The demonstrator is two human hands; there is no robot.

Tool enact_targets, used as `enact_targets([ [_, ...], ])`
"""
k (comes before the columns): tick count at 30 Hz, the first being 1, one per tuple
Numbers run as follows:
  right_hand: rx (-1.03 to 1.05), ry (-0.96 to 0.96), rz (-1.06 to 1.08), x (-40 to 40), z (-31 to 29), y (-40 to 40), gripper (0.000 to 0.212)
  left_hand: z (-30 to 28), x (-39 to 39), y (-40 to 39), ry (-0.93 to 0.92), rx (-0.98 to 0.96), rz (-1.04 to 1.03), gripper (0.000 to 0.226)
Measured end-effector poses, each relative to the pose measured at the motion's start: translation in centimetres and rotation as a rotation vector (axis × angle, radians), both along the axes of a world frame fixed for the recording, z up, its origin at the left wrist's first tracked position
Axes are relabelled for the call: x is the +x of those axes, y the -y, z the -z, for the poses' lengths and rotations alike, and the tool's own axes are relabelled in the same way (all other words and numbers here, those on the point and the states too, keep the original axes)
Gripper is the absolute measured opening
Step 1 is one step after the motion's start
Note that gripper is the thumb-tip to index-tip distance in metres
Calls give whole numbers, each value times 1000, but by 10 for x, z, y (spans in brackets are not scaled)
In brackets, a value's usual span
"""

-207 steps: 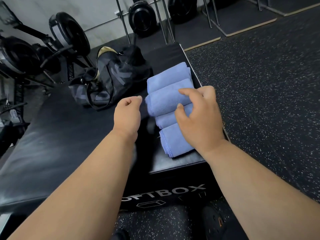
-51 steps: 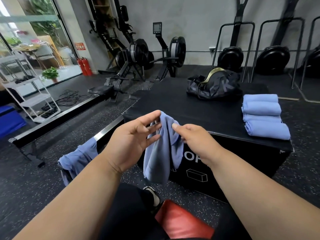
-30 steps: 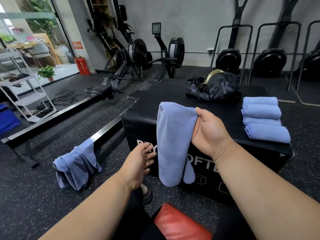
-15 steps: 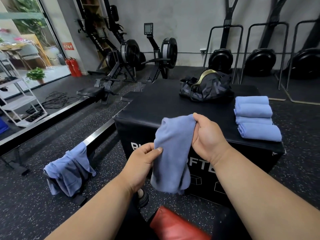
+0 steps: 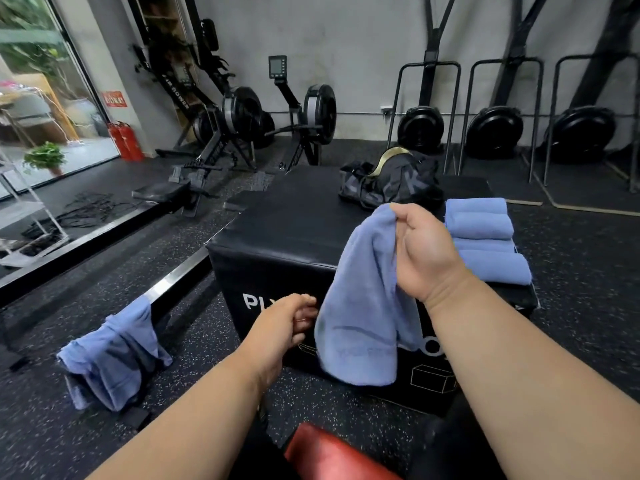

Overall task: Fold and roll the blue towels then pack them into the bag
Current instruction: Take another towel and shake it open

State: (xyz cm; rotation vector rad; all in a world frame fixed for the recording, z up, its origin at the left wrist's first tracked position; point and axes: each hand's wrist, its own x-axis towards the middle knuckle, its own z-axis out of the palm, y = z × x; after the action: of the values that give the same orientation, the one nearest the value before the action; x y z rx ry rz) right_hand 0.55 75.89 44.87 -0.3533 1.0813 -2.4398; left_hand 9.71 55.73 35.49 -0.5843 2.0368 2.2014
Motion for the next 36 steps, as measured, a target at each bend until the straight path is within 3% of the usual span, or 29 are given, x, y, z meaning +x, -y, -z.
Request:
enact_targets([
  [3,-75,-7,-90,0,-13,-4,28,17,0,3,155,-4,-29,32],
  [7,-115,-29,-88,1,-20,-3,21,36,2,-5,270,86,156,37],
  [12,-172,-2,-95,4,-19,-5,23,45,-4,-3,174,274,-2,41],
  [15,-143,-33,-68,7,-17,-7,23,41,-6,2,152,379,-9,28],
  [19,-115,-38,-38,2,-6,-11,22,29,-5,9,44,303,-145,11],
  [23,-149,-29,-5,-5,8,-23,31,-2,-10,39,-147,216,-257,42],
  [26,-123,-45,51,-5,16,-37,28,-32,-12,67,-315,178,-305,53],
  [31,-41,52,148,0,33,-37,24,-39,-9,60,-236,98,-178,51],
  [36,35,58,116,2,27,-45,11,-54,-20,74,-334,124,-308,44],
])
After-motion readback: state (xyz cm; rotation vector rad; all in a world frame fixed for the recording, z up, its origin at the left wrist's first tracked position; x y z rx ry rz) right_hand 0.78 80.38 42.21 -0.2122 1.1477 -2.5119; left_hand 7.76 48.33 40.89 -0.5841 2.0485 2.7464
